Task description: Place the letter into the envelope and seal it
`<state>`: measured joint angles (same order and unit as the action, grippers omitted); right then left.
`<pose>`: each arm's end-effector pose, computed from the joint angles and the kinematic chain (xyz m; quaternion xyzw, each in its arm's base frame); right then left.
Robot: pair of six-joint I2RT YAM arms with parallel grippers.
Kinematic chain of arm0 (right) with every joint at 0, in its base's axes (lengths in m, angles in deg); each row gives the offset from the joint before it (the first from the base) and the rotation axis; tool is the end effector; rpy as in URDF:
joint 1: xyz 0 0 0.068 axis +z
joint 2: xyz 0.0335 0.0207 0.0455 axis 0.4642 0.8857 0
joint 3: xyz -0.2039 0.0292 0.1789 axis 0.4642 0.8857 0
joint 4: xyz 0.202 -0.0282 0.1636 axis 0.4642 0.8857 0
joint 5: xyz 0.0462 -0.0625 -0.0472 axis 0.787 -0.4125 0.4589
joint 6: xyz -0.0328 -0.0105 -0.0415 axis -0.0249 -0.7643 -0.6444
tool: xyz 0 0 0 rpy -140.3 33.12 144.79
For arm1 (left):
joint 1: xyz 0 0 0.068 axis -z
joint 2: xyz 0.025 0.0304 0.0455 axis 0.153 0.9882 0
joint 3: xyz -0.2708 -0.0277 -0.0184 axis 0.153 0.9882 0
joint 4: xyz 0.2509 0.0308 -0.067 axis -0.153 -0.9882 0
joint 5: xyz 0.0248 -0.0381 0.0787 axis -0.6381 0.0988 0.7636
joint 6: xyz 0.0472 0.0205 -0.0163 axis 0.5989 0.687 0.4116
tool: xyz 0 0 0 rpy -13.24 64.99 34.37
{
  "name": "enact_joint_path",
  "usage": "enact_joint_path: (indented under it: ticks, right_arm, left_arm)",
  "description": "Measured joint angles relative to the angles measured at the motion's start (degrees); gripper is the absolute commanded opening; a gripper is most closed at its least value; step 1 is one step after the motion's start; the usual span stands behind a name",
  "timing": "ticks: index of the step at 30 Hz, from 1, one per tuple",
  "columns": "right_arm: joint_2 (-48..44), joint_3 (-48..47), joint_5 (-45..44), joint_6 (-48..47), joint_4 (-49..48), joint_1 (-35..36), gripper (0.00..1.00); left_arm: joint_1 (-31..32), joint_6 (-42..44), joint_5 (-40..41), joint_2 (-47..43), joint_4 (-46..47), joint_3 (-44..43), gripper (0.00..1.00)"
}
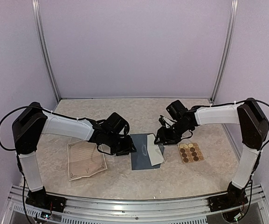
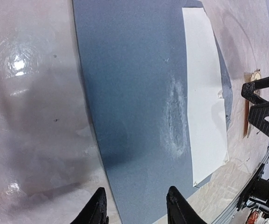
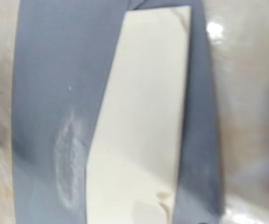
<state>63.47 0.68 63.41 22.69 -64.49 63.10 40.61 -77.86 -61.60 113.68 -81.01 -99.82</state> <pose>0.2979 0.2268 0.1704 -0.0748 0.9544 0.2697 0.1040 0.2499 -0.3022 0.1499 0.0175 0.9486 -0.2915 0.1223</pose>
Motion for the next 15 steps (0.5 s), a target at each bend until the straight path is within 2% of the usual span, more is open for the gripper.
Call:
enact_joint_path:
  ticks: [3,11,15]
  right_arm:
    - [-1.14,0.00,-1.14,-0.59,1.64,0.02,0.52]
    - [-0.72,0.09,-1.49,-0.70,2.54,0.81,0.41]
    - [0.68,0.04,-1.53,-0.70,2.64,1.60,0.40]
  left_arm:
    - [-0.04,-0.20,0.02,-0.59,0.00,0.00,0.41]
    - [-0.15,-0.31,-0.39,-0.33,0.04,0.74,0.40]
    - [-0.15,-0.28,-0.57,0.59,0.04,0.76,0.37]
